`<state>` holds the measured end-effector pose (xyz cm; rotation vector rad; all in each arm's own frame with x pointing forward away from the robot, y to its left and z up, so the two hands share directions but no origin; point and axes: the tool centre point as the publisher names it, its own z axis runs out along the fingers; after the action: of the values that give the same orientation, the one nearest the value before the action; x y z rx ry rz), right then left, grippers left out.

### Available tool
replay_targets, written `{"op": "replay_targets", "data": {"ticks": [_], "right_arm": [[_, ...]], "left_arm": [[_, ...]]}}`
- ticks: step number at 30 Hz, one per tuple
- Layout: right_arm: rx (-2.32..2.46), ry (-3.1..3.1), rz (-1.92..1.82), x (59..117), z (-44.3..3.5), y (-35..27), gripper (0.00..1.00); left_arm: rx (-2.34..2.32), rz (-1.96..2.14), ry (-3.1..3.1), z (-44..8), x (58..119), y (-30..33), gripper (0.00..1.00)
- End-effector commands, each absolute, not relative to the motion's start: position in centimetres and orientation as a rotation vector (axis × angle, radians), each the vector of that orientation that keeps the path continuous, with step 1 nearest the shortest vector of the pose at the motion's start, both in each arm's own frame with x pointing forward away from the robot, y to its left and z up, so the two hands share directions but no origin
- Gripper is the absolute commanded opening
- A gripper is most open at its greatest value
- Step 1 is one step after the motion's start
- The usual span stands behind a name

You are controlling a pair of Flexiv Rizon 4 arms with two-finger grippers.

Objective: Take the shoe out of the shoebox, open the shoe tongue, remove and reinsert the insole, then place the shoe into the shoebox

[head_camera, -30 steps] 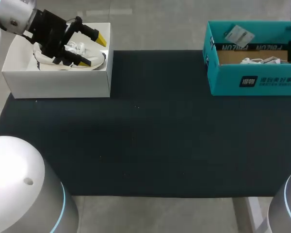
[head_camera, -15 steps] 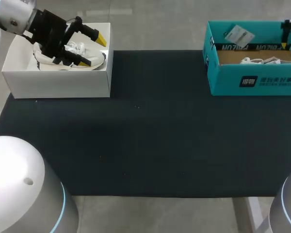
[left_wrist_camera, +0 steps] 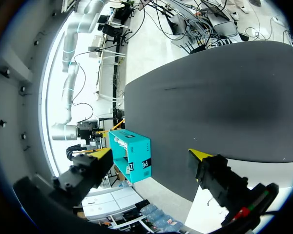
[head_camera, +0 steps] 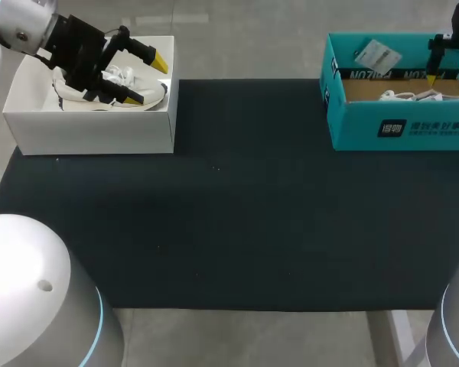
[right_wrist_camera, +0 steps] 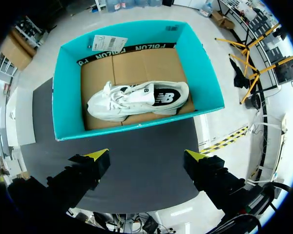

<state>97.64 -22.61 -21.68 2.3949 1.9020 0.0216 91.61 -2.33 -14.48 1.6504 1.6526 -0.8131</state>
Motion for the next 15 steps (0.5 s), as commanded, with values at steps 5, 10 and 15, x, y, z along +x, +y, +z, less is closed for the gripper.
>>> {"op": "replay_targets", "data": {"ticks": [5, 10, 15], "right_arm": [[2.346, 1.858, 0.083, 95.8, -21.5, -22.0, 1.0], [2.346, 1.858, 0.083, 95.8, -21.5, -22.0, 1.0], [2.346, 1.858, 0.083, 95.8, -21.5, -22.0, 1.0]], "left_arm": [[1.653, -0.811, 1.654, -14.5, 91.6, -2.3, 1.0], [1.696, -0.767, 1.596, -14.9, 93.4, -1.3, 1.0], [1.773, -0.614, 1.577, -14.7, 96.9, 1.2, 1.0]]}}
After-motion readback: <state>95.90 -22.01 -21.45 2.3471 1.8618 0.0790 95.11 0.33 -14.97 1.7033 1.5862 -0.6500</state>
